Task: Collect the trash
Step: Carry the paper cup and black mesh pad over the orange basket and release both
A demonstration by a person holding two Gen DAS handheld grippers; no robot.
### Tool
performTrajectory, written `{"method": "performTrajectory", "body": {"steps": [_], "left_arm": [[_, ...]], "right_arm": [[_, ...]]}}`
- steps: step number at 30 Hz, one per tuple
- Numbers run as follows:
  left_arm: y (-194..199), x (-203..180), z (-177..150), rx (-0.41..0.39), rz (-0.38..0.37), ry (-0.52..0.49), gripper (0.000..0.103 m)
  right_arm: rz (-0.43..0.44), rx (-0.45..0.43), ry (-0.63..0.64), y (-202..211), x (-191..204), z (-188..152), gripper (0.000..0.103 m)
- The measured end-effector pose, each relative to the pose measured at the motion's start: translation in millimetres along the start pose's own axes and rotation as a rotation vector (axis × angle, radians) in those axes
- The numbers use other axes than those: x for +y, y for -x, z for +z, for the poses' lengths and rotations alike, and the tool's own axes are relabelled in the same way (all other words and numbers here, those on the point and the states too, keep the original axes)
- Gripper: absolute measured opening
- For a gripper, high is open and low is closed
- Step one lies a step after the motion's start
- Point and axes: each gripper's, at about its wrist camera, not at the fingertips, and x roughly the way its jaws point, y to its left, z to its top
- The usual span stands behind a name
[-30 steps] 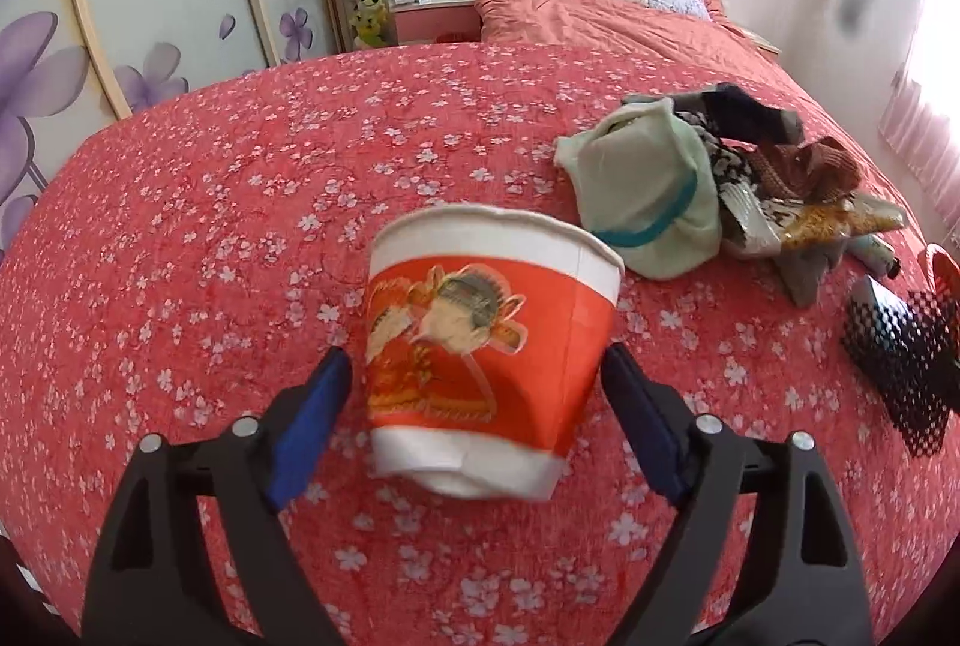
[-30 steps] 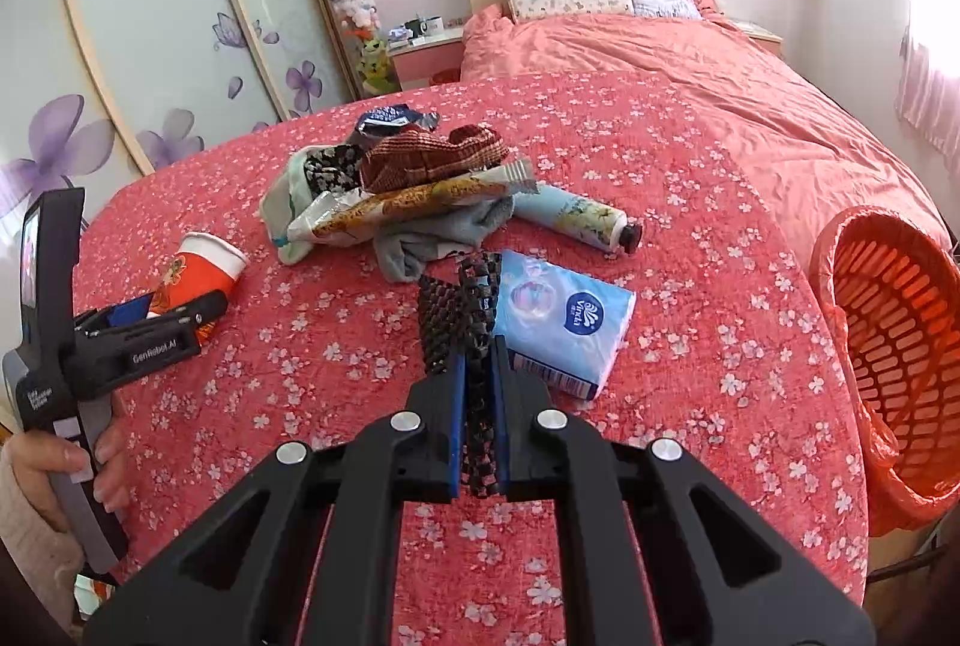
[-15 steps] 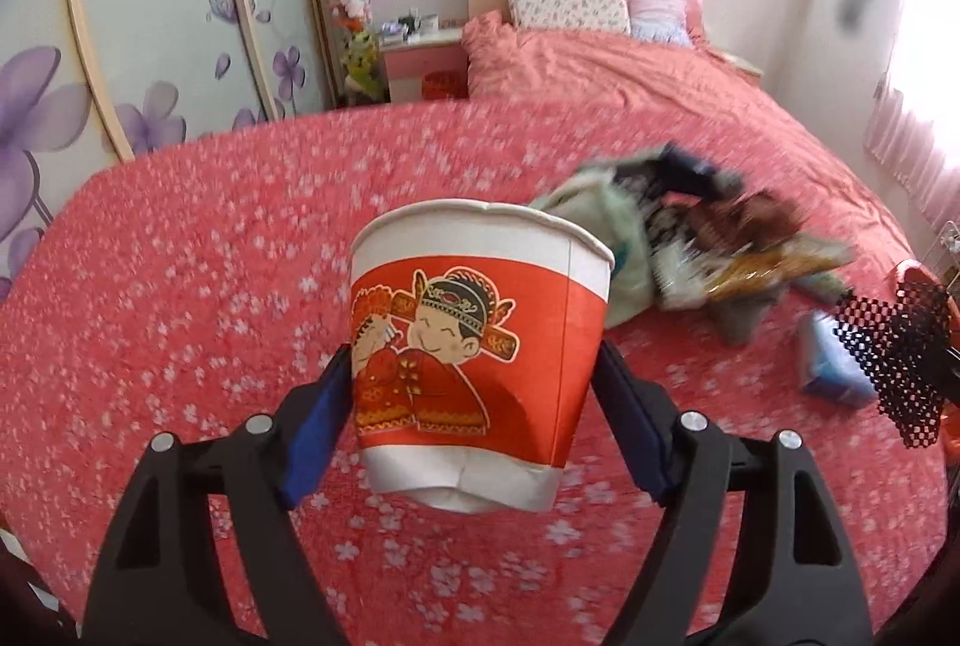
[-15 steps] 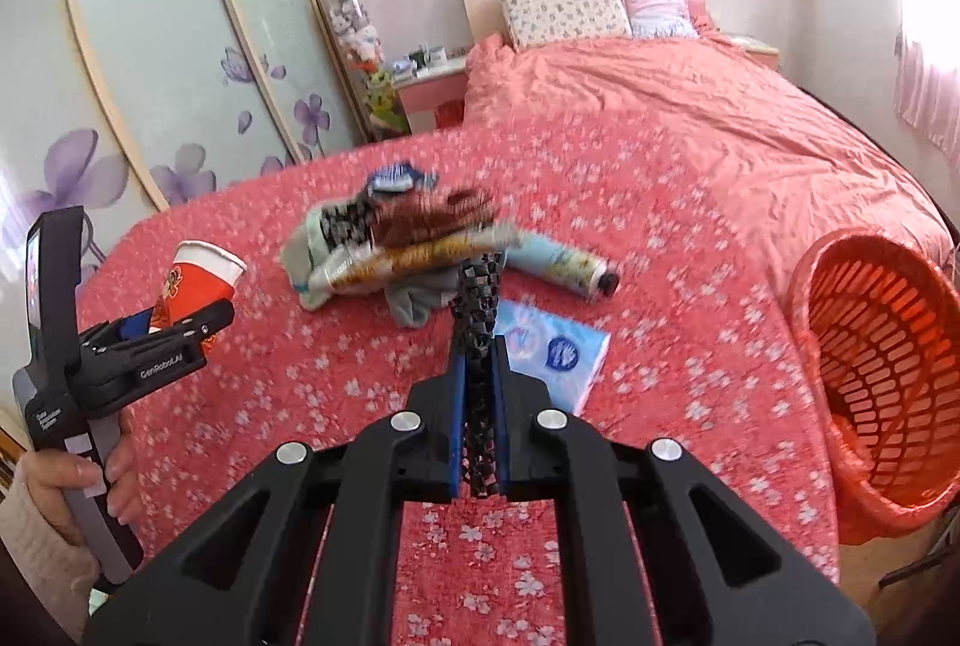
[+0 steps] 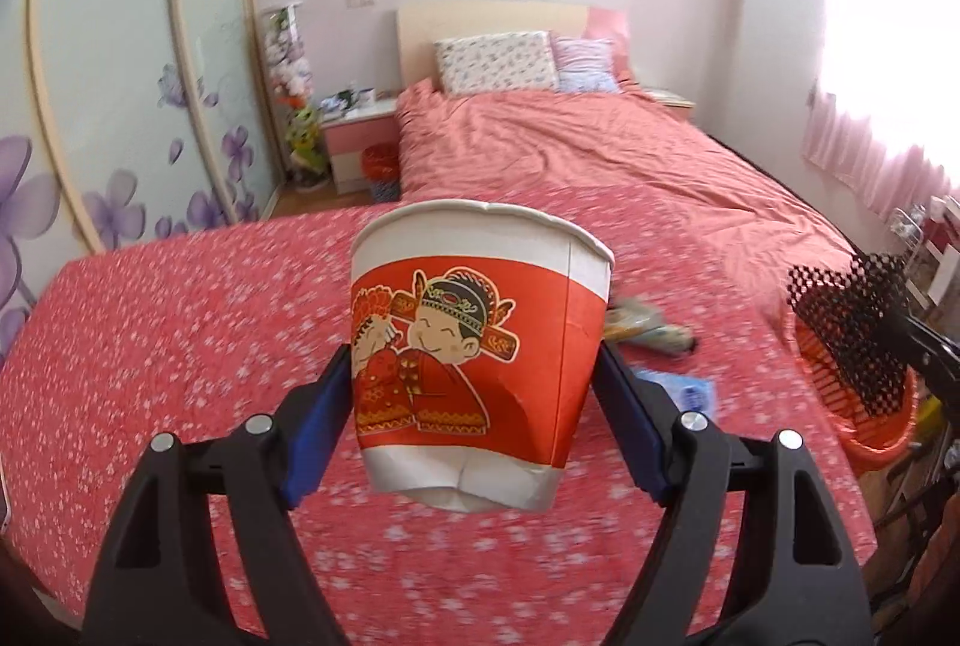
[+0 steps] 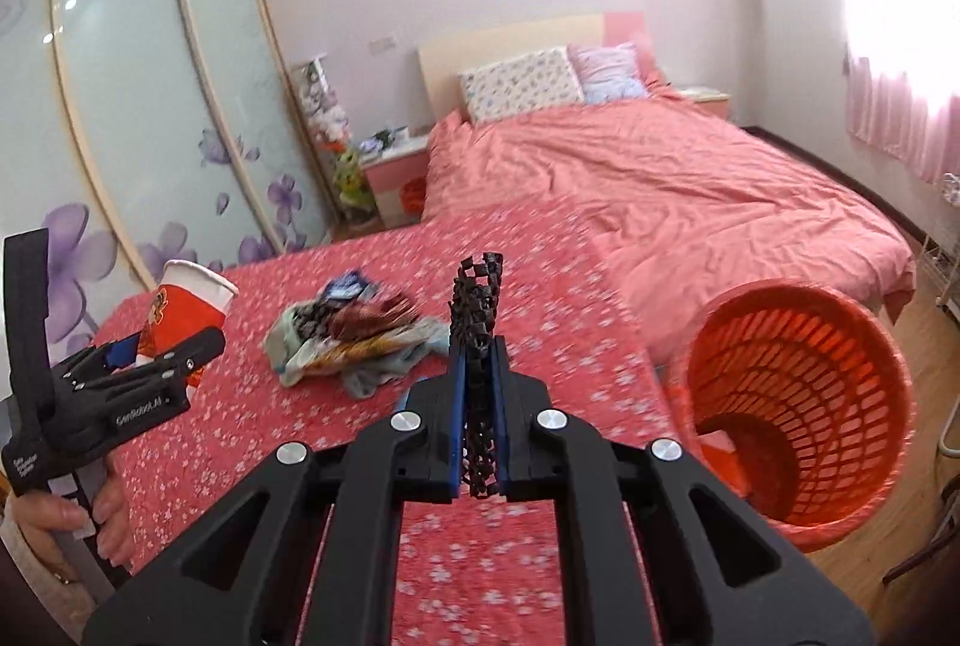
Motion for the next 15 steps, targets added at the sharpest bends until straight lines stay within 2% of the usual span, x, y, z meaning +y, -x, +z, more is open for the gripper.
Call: {"method": "performTrajectory", "body": {"steps": [6, 15], "left_arm": [[9.6, -41.1, 7.4, -0.027, -0.06, -0.044, 0.076], [9.9, -115.6, 17.5, -0.039, -0.188, -0.109, 0.076]], "right_arm": [[-0.058, -0.053, -0.025, 18.9, -26.5, 4.6, 0.008], [-0.147, -0.087, -0.072, 33.6, -73.8, 1.6, 0.008]]}}
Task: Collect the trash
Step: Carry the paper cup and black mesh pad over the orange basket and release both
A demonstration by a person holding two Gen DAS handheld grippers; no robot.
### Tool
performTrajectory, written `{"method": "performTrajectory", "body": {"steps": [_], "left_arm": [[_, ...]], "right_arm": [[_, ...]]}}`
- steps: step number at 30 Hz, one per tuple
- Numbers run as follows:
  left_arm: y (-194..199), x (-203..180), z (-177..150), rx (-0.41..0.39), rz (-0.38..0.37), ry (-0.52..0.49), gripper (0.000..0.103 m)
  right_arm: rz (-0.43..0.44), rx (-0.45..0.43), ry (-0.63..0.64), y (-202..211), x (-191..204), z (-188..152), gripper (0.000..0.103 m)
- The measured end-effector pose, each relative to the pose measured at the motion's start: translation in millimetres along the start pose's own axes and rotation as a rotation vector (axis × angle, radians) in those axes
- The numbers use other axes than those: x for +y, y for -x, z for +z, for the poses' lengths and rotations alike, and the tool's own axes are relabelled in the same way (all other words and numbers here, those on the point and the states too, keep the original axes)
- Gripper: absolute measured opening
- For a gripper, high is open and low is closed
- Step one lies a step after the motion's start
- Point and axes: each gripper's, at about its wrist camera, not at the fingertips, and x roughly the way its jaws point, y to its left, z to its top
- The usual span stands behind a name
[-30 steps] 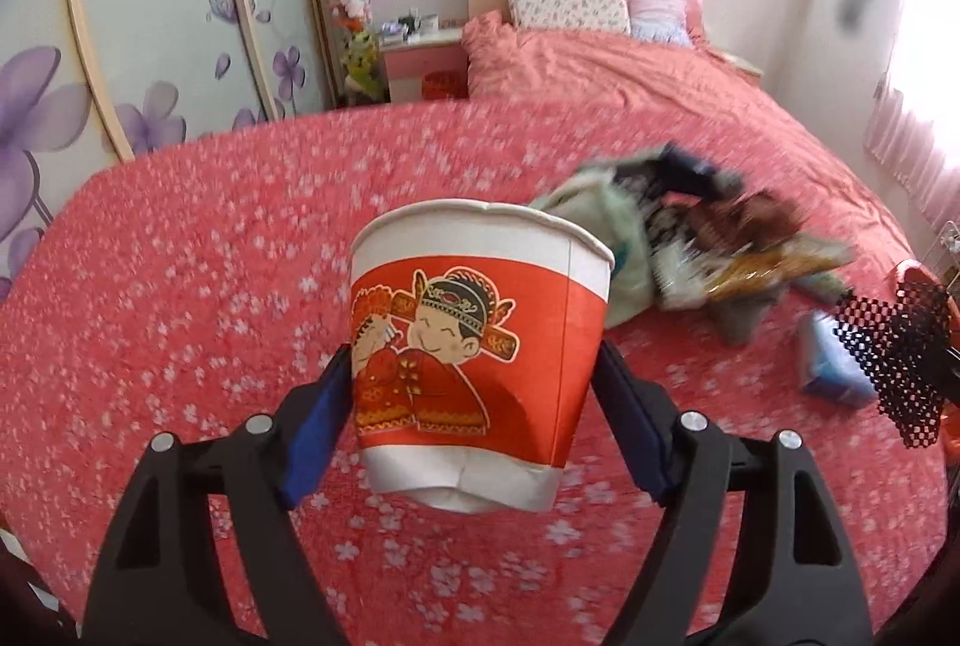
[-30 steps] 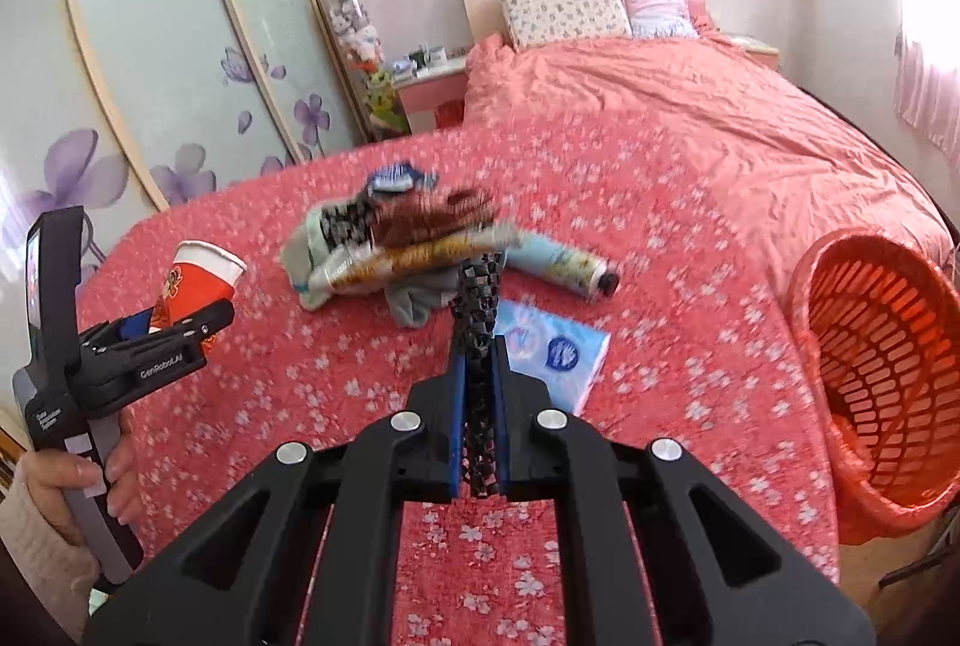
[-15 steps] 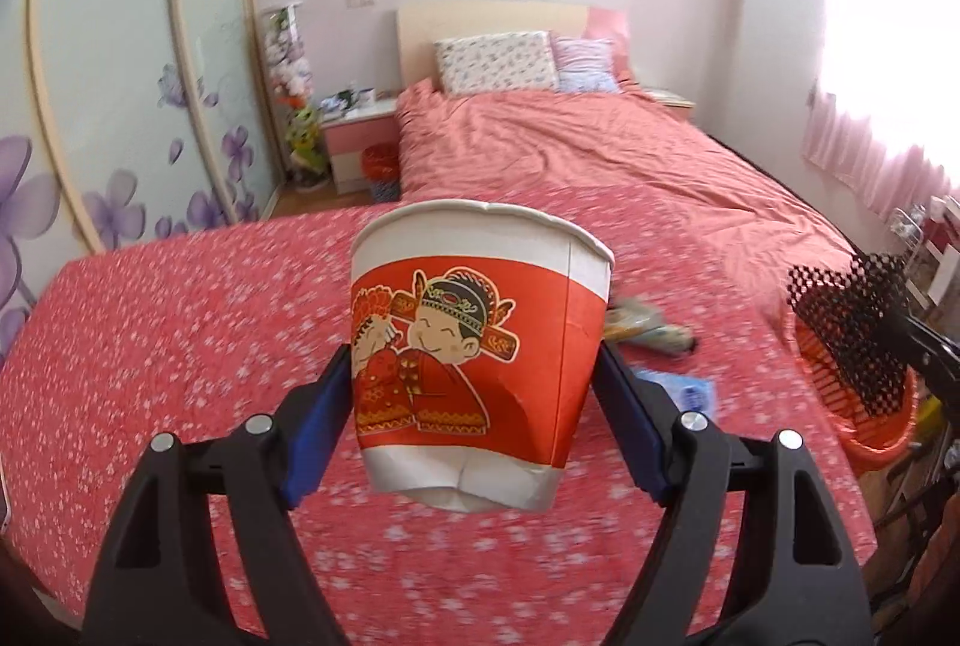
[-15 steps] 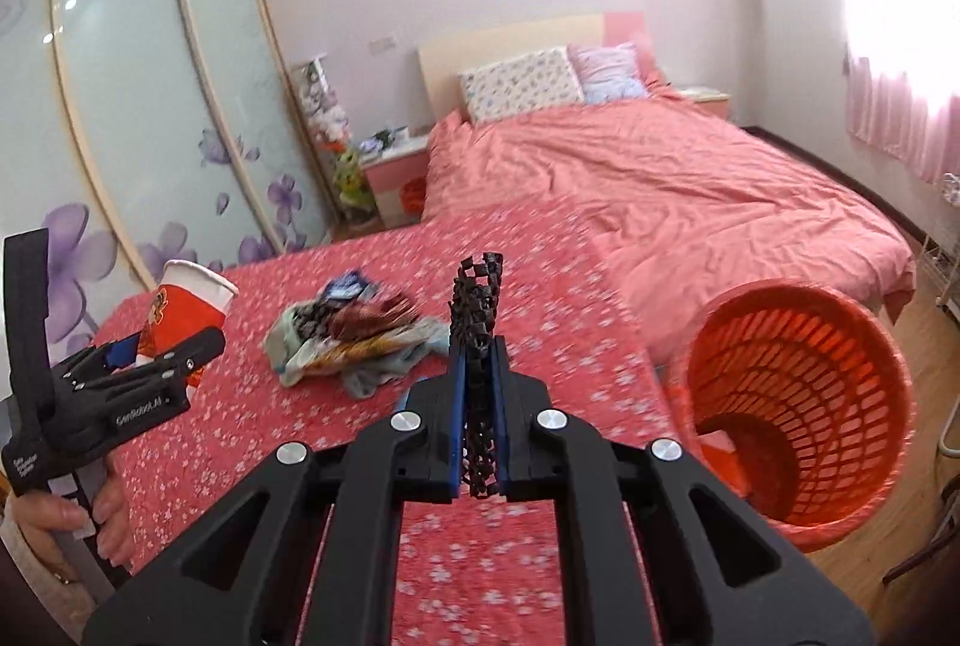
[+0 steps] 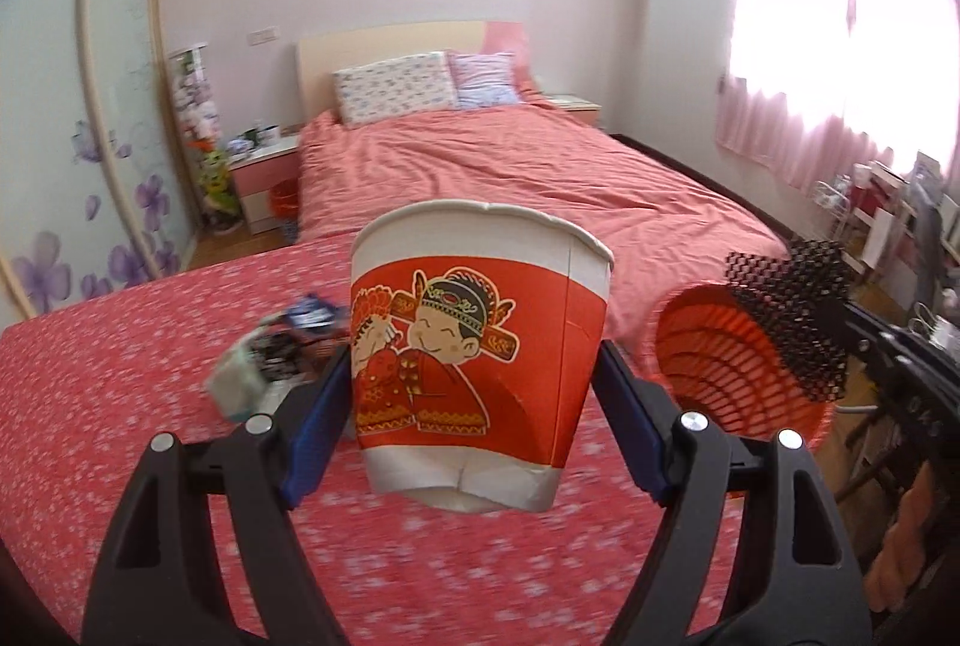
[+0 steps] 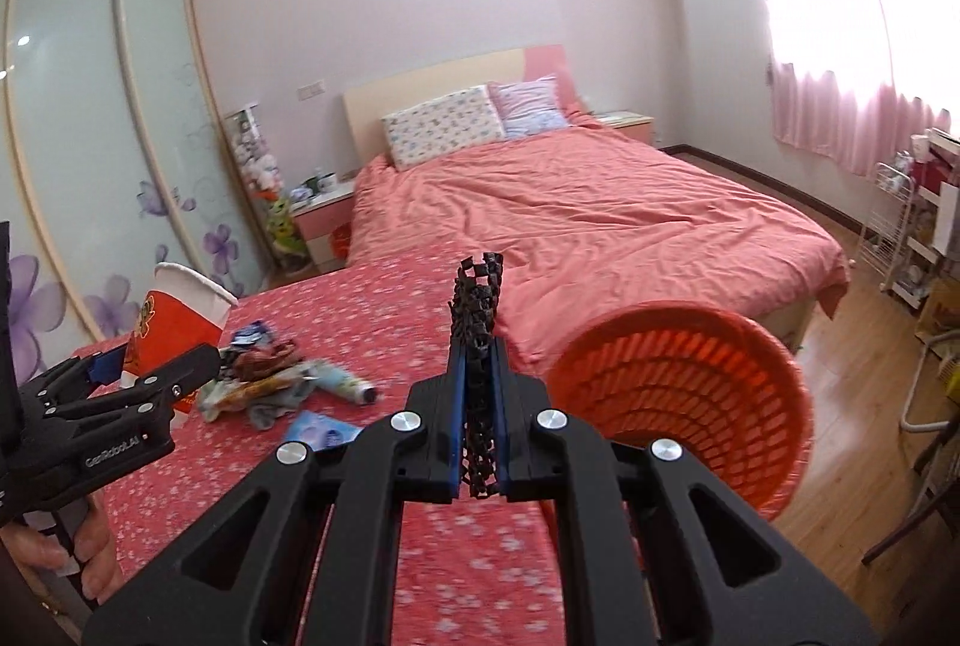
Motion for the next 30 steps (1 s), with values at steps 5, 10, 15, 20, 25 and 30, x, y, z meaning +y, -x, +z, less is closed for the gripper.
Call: {"method": "performTrajectory", "body": {"steps": [5, 10, 15, 20, 25, 30], "left_arm": [[-16.1, -44.0, 4.0, 0.009, -0.071, -0.03, 0.076], [-39.6, -80.7, 7.1, 0.031, -0.137, -0.052, 0.076], [-62.9, -123.3, 5.3, 0.05, -0.199, -0.09, 0.076], [-87.7, -158.4, 0.8, 0.078, -0.243, -0.121, 0.076], [-117.5, -185.7, -2.8, 0.118, -0.263, -0.137, 0.077], [-144.6, -189.4, -10.8, 0.179, -0.259, -0.135, 0.079]], "right_arm": [[-0.044, -0.007, -0.049, -0.1, -33.2, -1.6, 0.008], [-0.073, -0.015, -0.098, 0.3, -64.6, -1.4, 0.008], [-0.089, -0.014, -0.15, -6.0, -94.2, -1.1, 0.008], [-0.092, -0.006, -0.19, -15.3, -113.4, -0.5, 0.008], [-0.098, 0.007, -0.204, -29.8, -128.4, 0.2, 0.008], [-0.098, 0.028, -0.229, -42.2, -139.3, -3.1, 0.018]]}}
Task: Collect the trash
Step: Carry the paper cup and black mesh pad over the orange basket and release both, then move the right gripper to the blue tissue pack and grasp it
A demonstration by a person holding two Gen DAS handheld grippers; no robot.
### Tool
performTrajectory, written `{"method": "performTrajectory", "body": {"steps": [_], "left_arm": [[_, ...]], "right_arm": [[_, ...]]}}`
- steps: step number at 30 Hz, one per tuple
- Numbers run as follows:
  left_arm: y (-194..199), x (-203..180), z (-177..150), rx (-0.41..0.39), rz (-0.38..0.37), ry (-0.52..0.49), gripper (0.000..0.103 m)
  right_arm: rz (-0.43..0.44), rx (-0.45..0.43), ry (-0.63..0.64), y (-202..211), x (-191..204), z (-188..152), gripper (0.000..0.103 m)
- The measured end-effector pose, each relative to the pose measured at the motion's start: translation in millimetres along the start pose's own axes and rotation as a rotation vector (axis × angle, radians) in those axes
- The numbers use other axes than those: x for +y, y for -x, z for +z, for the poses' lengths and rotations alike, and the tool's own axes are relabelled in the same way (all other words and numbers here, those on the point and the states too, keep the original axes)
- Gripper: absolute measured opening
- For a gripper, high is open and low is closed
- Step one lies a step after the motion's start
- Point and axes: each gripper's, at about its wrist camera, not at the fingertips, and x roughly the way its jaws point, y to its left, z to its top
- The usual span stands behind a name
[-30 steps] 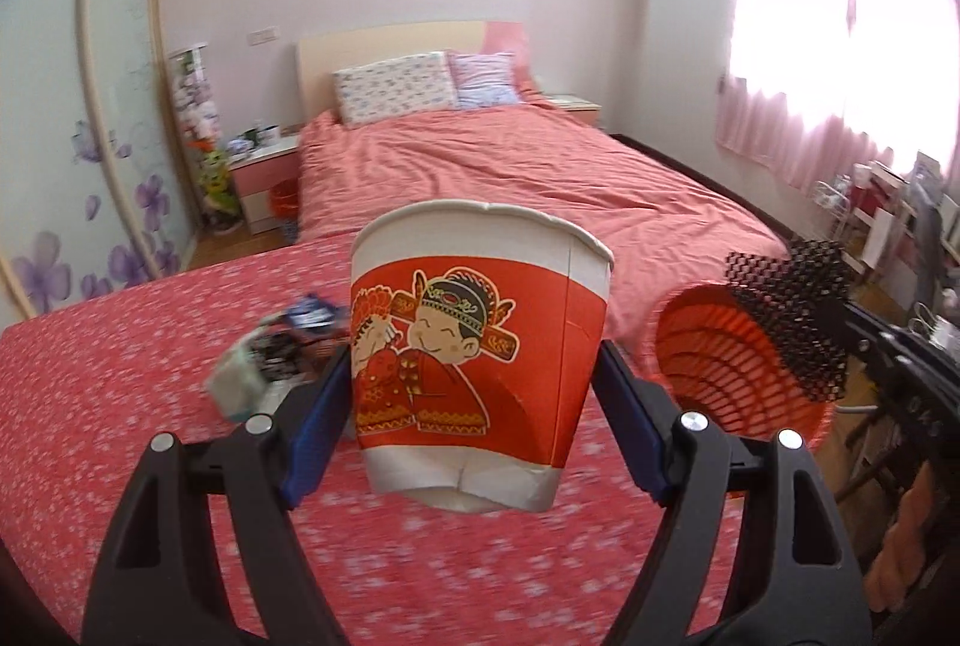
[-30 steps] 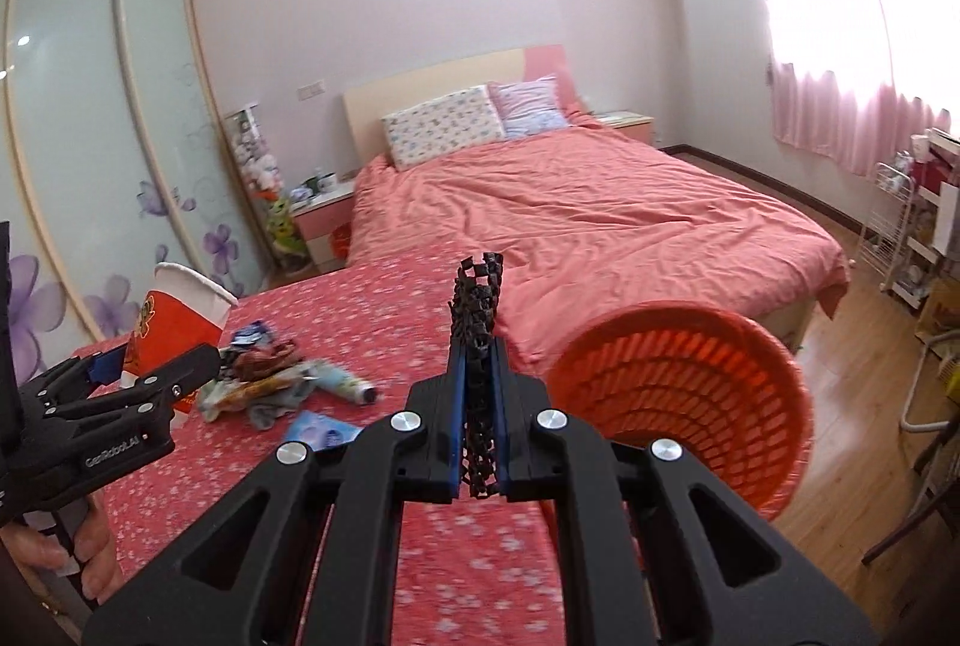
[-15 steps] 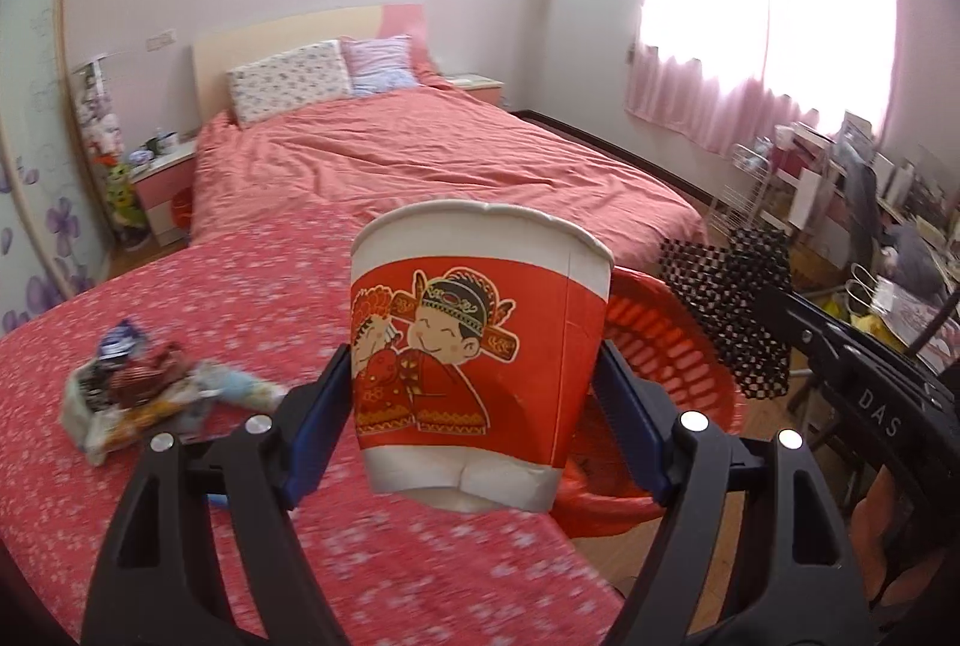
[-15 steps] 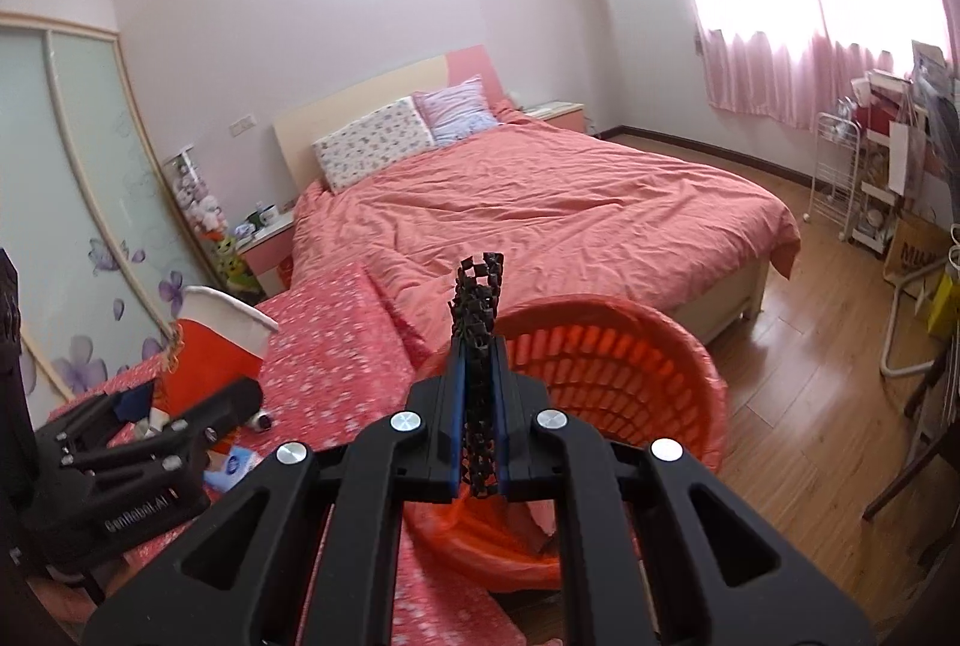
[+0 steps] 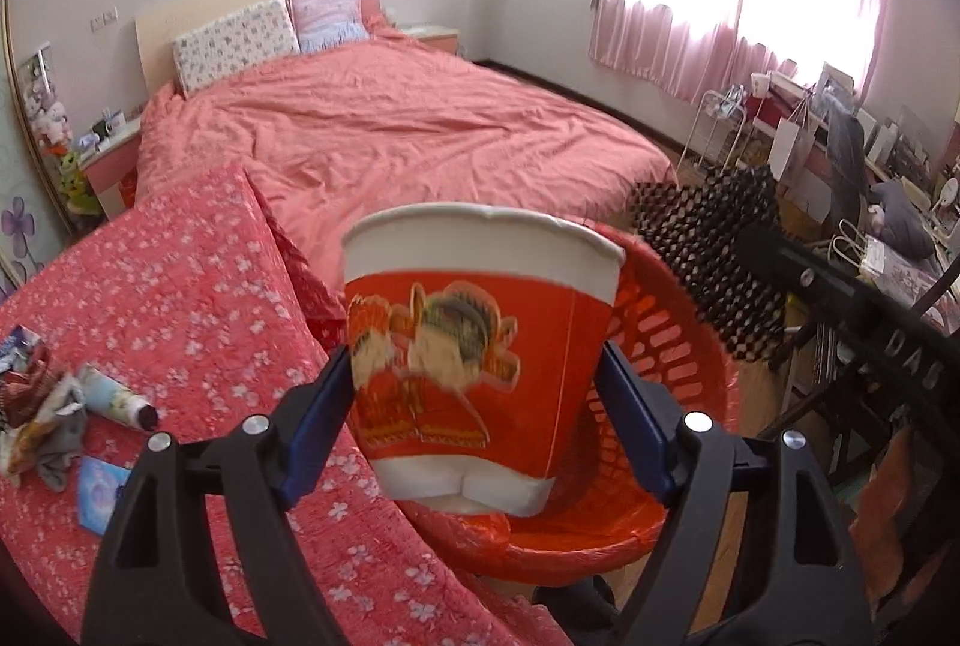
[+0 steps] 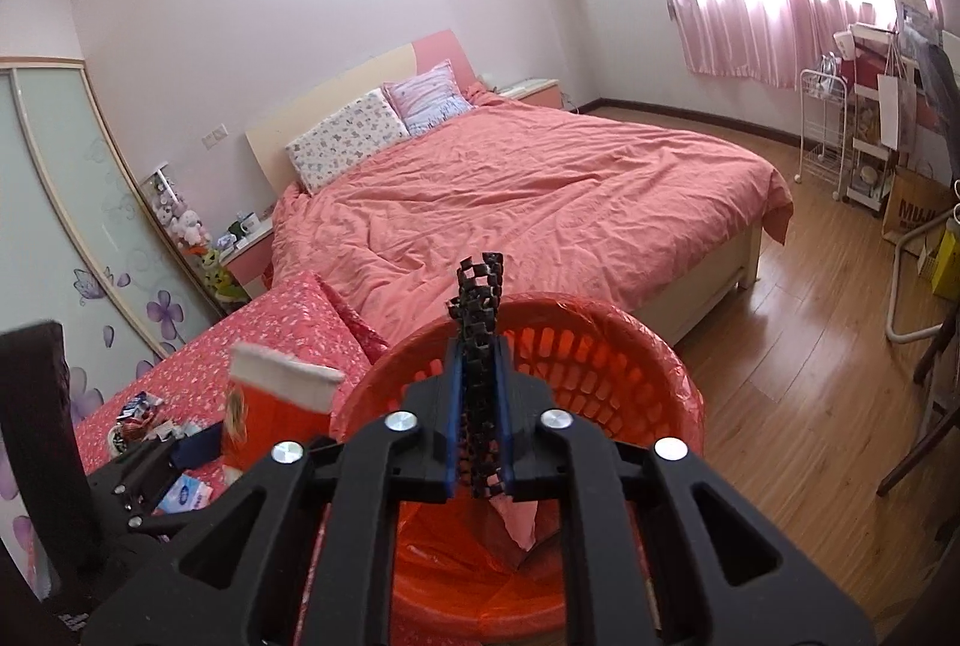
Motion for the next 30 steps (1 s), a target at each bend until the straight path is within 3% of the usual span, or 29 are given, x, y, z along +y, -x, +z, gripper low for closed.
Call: {"method": "performTrajectory", "body": {"steps": [3, 12, 22, 30], "left_arm": [[-10.4, 8.0, -4.0, 0.018, 0.001, 0.02, 0.083], [5.0, 49.7, -19.4, 0.026, 0.103, 0.05, 0.083], [60.8, 142.5, -54.1, 0.002, 0.272, 0.141, 0.083], [104.0, 237.8, -98.3, 0.015, 0.422, 0.292, 0.083]], "right_arm": [[-0.002, 0.008, -0.004, -3.3, -2.3, -3.9, 0.034], [-0.05, 0.007, 0.051, 4.2, 13.5, -10.0, 0.05], [-0.026, 0.049, 0.14, 0.1, 57.2, -24.1, 0.057], [0.066, 0.139, 0.256, -15.1, 122.7, -53.1, 0.061]]}}
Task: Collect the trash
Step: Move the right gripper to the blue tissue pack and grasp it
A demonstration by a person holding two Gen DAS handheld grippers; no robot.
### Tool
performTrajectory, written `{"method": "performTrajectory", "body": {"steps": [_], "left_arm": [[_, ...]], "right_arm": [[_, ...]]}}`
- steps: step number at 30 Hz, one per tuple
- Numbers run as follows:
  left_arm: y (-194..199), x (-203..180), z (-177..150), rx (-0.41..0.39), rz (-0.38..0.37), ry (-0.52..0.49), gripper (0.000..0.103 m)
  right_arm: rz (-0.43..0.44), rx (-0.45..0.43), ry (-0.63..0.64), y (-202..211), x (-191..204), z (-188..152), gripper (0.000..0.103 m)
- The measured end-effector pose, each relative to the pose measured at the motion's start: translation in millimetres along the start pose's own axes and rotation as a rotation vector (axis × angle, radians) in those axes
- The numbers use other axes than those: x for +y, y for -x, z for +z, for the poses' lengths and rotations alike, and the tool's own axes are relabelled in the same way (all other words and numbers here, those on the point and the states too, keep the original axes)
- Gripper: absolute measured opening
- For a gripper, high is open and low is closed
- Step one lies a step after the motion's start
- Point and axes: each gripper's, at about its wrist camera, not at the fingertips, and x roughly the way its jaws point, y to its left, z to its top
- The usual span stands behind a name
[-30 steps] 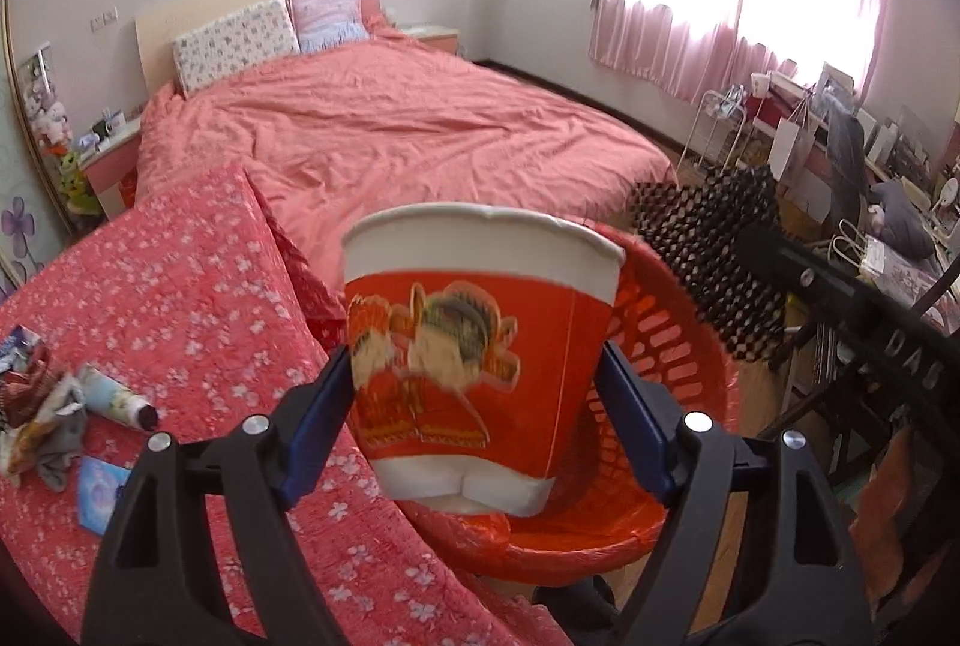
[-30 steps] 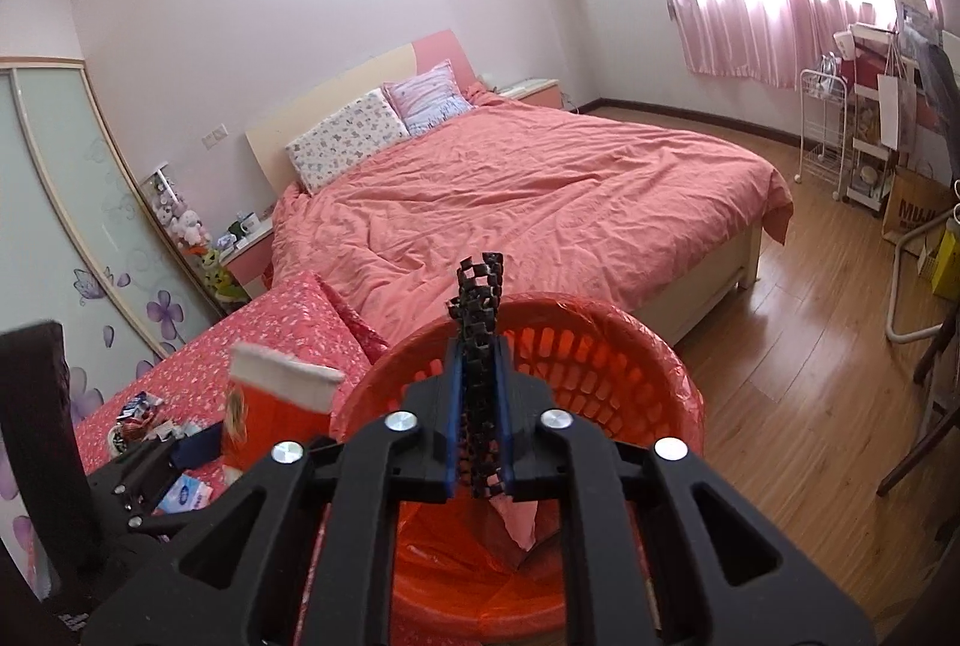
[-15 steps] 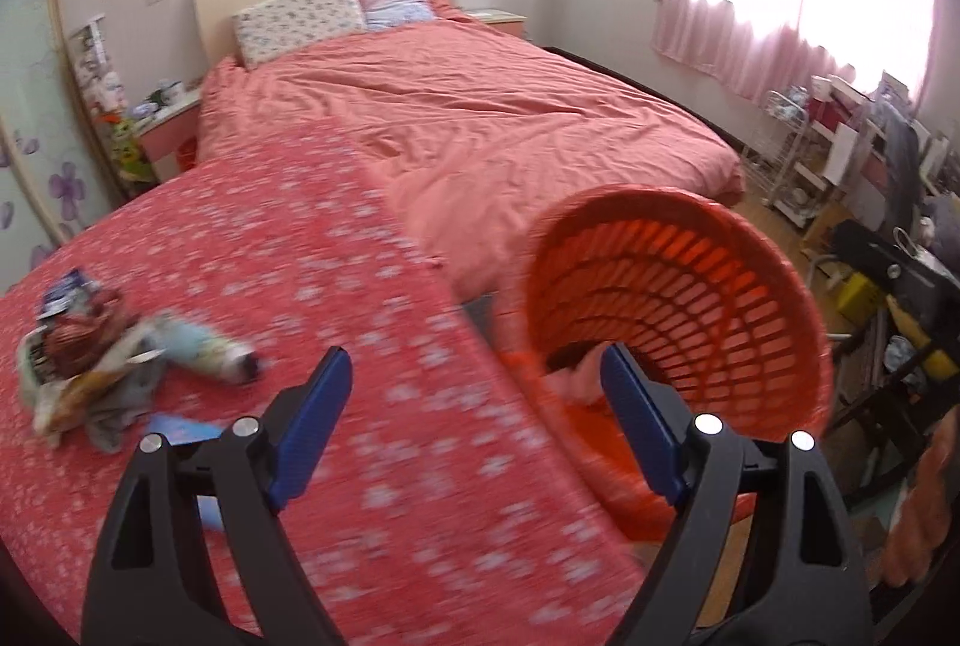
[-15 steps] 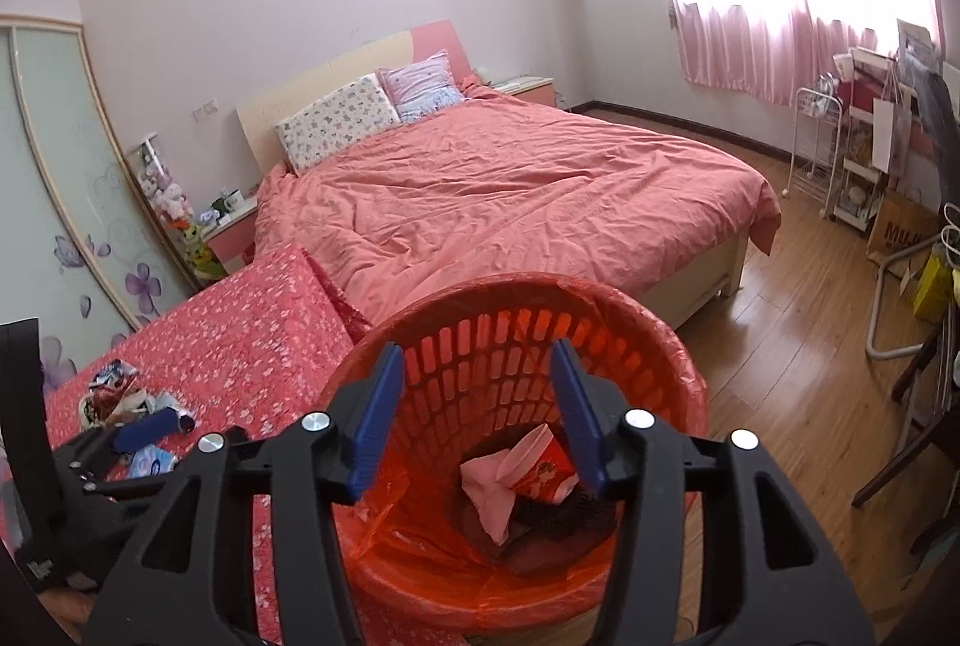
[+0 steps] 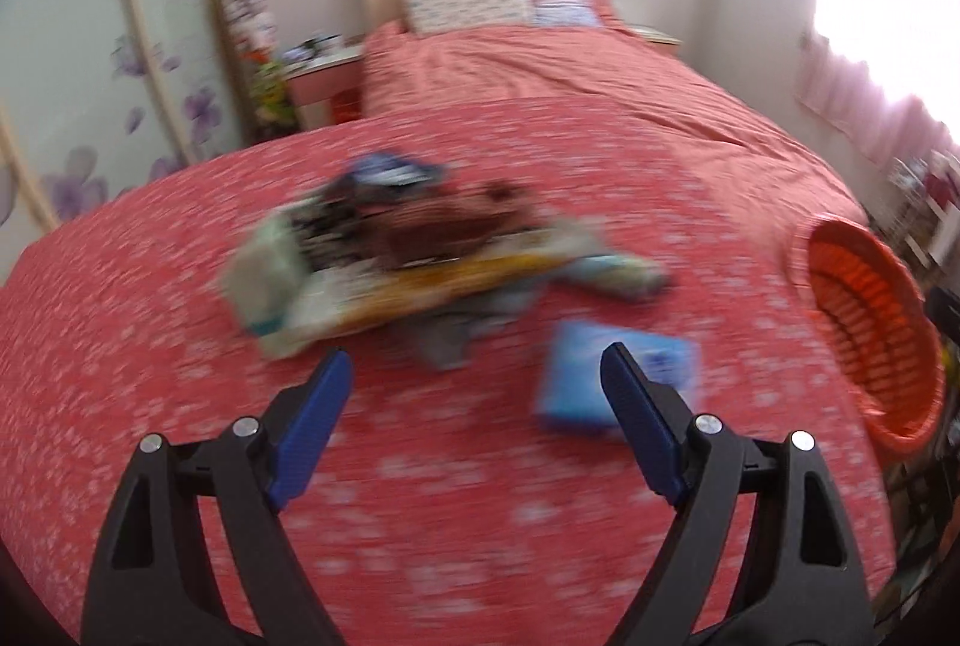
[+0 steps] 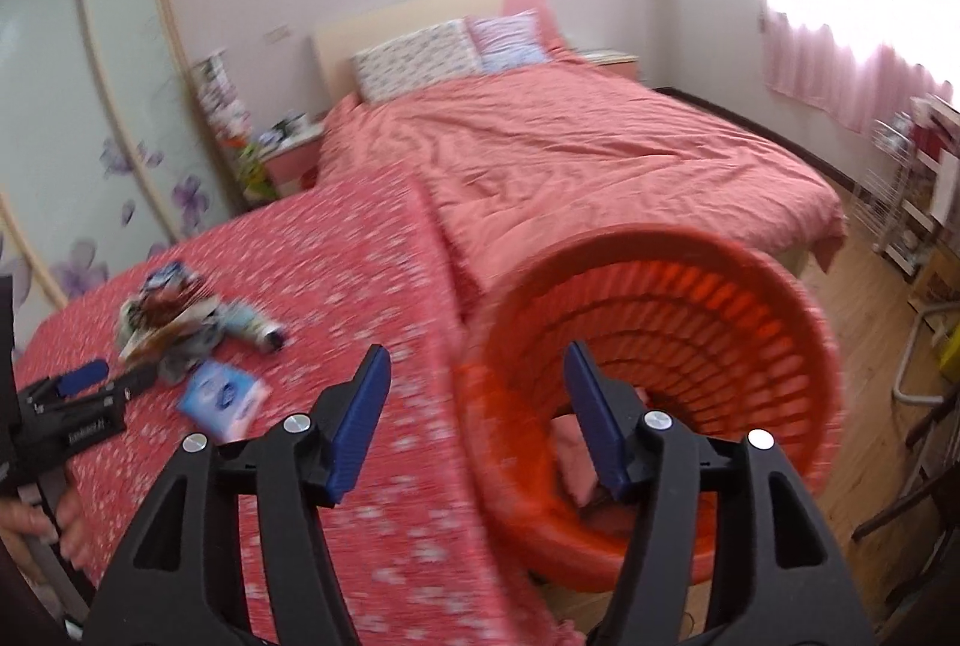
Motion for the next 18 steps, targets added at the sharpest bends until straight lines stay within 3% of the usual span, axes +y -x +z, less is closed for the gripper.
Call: {"method": "performTrajectory", "body": {"steps": [5, 10, 12, 18], "left_arm": [[-1.5, 53.6, -11.2, 0.016, 0.074, 0.072, 0.083], [-0.8, 92.4, -19.3, 0.029, 0.106, 0.119, 0.083], [-0.6, 103.8, -22.3, 0.03, 0.115, 0.129, 0.083], [-2.8, 130.7, -32.6, 0.046, 0.123, 0.153, 0.083]], "right_arm": [[0.083, 0.066, 0.103, -21.9, 56.6, -6.1, 0.065], [0.142, 0.134, 0.215, -46.3, 106.7, -15.4, 0.076], [0.148, 0.162, 0.266, -59.8, 124.5, -18.7, 0.083], [0.129, 0.247, 0.341, -92.1, 149.4, -24.6, 0.085]]}}
